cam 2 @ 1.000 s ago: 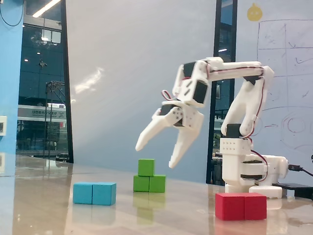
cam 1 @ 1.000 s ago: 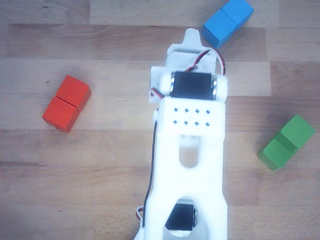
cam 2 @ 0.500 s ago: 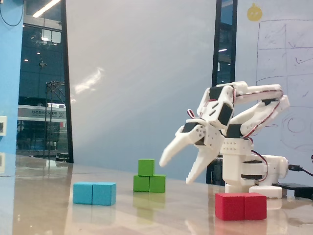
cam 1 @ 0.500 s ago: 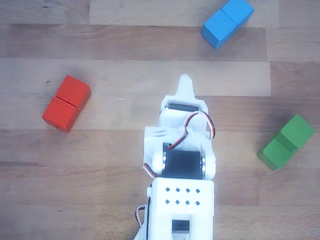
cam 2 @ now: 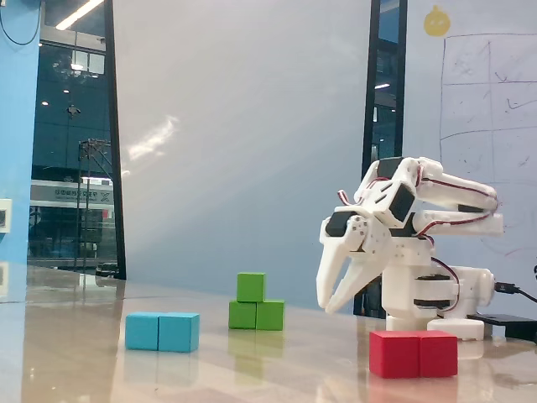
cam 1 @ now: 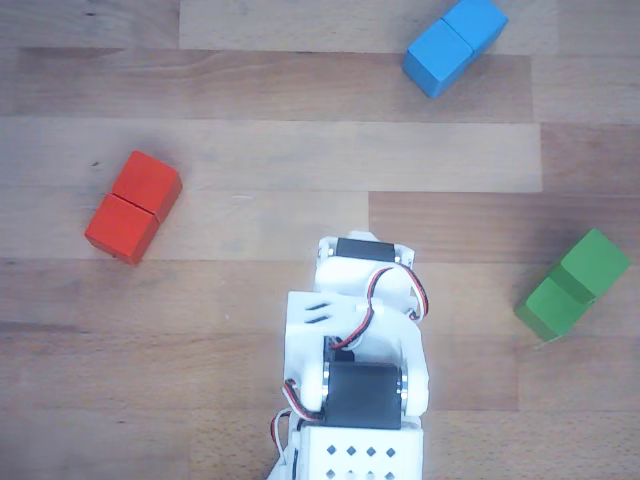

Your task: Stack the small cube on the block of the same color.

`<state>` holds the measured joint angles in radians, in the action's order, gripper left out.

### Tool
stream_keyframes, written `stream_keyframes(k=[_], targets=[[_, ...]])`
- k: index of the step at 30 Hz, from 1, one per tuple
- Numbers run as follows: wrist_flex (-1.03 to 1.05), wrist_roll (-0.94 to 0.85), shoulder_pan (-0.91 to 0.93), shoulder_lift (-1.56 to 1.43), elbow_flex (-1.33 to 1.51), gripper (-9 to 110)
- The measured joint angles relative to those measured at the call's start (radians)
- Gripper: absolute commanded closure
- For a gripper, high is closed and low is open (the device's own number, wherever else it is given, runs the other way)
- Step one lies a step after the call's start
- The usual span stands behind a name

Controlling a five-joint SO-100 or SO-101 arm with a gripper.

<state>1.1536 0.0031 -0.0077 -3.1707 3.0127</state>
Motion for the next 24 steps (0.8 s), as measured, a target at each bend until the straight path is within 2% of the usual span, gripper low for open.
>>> stream_keyframes(k=[4,9,24], targets=[[0.091,-0.083,0.0,-0.12,0.018,101],[0.141,-0.083,0.0,-0.241,0.041,102],[0.146,-0.06,0.002,-0.249,0.049,101]])
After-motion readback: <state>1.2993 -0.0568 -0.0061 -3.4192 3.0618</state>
